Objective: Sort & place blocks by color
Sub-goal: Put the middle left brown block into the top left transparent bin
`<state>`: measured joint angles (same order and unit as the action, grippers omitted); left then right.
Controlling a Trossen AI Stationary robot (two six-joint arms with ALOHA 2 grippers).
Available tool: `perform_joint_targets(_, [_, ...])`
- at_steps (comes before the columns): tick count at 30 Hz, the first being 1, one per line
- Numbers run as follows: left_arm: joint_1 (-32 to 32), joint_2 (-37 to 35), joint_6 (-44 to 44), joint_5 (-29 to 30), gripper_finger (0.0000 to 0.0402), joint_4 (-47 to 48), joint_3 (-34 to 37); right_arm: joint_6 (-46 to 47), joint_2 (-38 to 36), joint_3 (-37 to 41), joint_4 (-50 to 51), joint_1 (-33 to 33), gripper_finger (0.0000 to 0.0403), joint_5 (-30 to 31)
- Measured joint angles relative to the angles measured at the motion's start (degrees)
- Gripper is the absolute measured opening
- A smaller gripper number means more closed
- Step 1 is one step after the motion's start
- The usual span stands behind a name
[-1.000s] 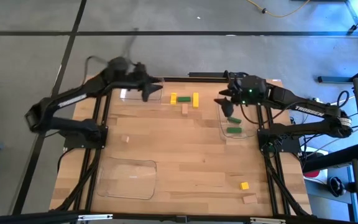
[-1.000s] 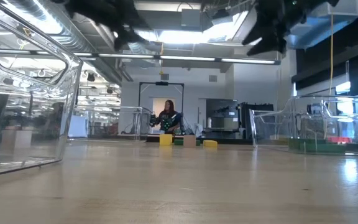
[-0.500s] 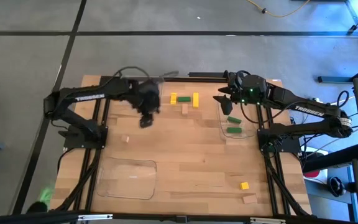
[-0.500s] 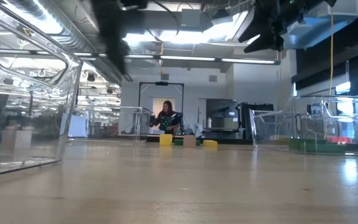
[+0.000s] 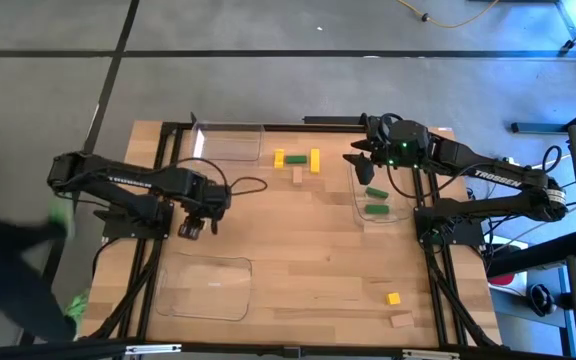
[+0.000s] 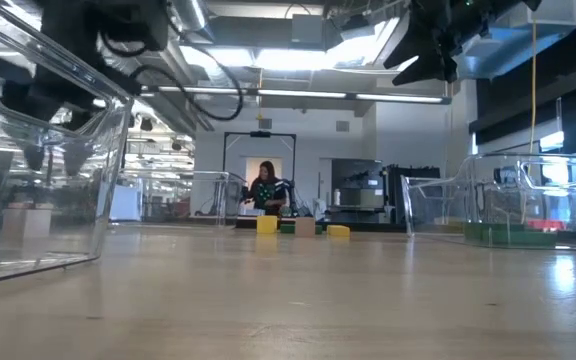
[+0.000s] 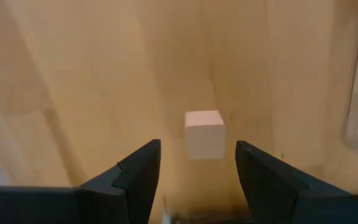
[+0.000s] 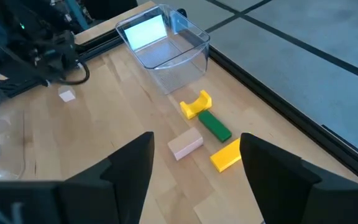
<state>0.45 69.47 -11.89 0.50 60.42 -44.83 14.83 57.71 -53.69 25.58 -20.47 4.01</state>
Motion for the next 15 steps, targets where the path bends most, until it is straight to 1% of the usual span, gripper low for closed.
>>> perform_joint_targets(4, [-0.56, 0.04, -1.75, -1.59, 0.02, -0.15, 2.47, 0.04, 0.0, 0.02, 0.0, 0.0, 0.0241, 0.0])
perform_joint_targets(11, [-0.49, 1.29, -1.75, -1.45, 0.02, -4.32, 2.46, 0.09, 0.0, 0.02, -0.02, 0.0, 0.0241, 0.04])
perform_joint_targets(15, [-0.49, 2.97, -0.62, -1.41, 0.0207, -3.93, 2.46, 0.02, 0.02, 0.02, -0.02, 0.0, 0.0241, 0.52])
